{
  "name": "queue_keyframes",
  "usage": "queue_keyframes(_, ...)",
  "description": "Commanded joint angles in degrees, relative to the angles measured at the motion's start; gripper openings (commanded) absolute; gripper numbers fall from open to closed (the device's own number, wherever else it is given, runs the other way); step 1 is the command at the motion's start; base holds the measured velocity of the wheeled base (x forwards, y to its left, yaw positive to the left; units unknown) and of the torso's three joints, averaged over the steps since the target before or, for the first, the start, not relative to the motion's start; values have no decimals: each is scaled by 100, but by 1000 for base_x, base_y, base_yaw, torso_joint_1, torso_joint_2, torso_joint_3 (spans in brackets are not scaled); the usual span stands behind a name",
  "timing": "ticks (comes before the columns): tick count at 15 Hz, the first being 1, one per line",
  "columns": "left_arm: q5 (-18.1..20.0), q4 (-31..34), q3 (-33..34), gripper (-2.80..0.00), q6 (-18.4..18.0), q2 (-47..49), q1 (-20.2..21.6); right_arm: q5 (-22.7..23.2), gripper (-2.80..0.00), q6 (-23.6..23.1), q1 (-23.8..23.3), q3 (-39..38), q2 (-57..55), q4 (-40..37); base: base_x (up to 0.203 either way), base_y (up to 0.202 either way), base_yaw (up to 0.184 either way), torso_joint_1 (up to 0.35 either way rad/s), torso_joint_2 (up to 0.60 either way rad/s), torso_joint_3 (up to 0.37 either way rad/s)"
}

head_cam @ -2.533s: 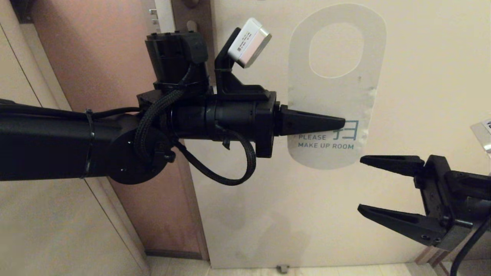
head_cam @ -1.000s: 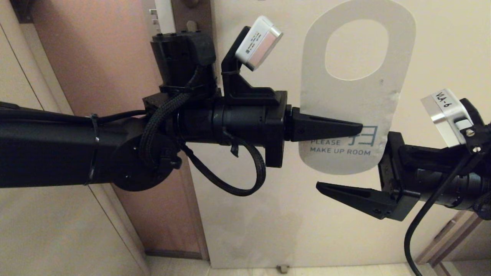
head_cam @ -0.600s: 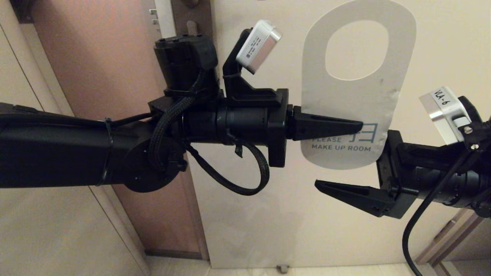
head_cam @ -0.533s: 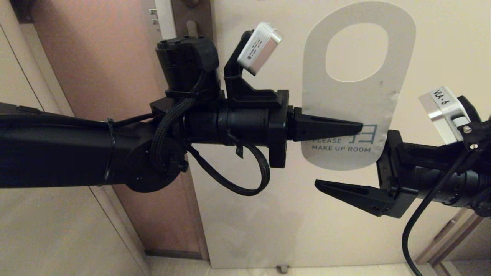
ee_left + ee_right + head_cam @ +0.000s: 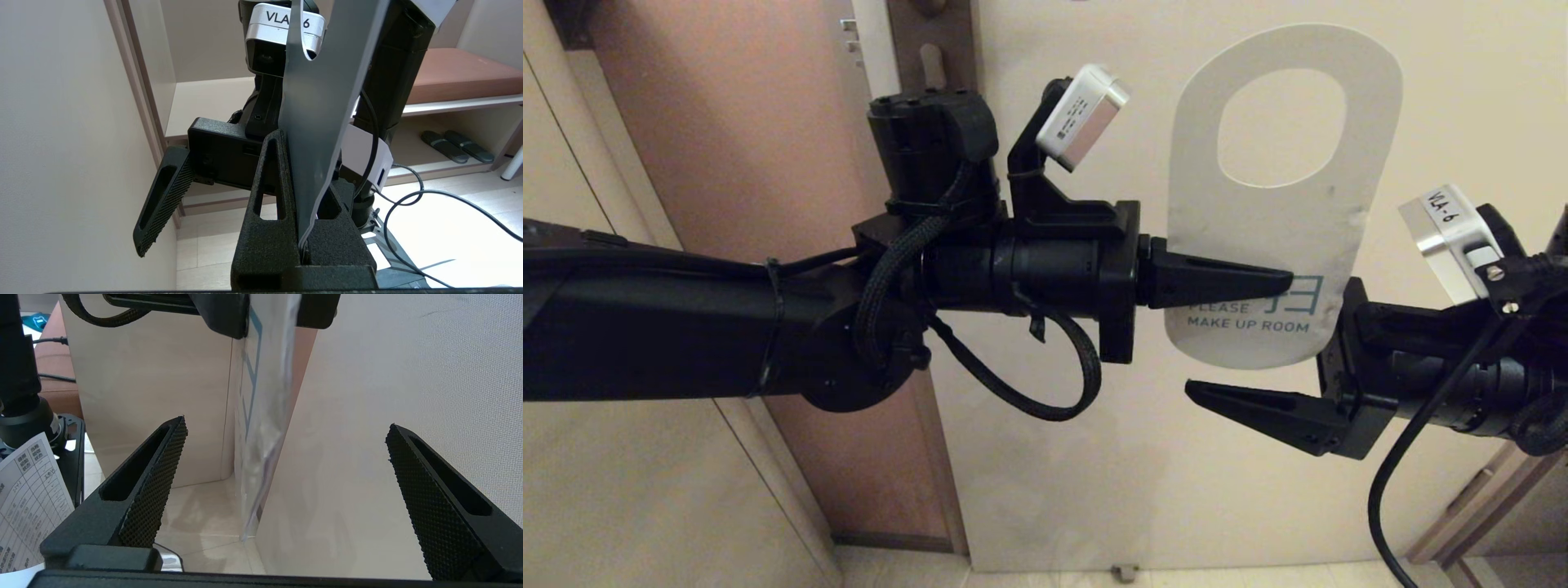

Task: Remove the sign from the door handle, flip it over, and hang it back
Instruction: Hand it to the other hand

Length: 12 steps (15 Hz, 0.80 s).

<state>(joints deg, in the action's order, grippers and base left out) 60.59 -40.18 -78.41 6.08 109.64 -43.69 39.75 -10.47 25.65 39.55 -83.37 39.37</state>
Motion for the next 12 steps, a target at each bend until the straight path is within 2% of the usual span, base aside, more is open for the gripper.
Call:
queue_keyframes(1,32,-24,1,-280,7,22,1,24,0,-5,2,0,-20,27,0,0,0,0,0,0)
queue_keyframes(4,86,-25,10,-280,-2,40,6,24,0,-8,-3,-8,-43,27,0,0,0,0,0,0)
queue_keyframes(5,191,-32,27,-280,-4,31,20,24,-280,-8,-7,-8,-48,27,0,0,0,0,0,0)
queue_keyframes(12,208,-244,600,-280,-17,-144,36,24,-280,-8,-60,-11,-48,62,0,0,0,0,0,0)
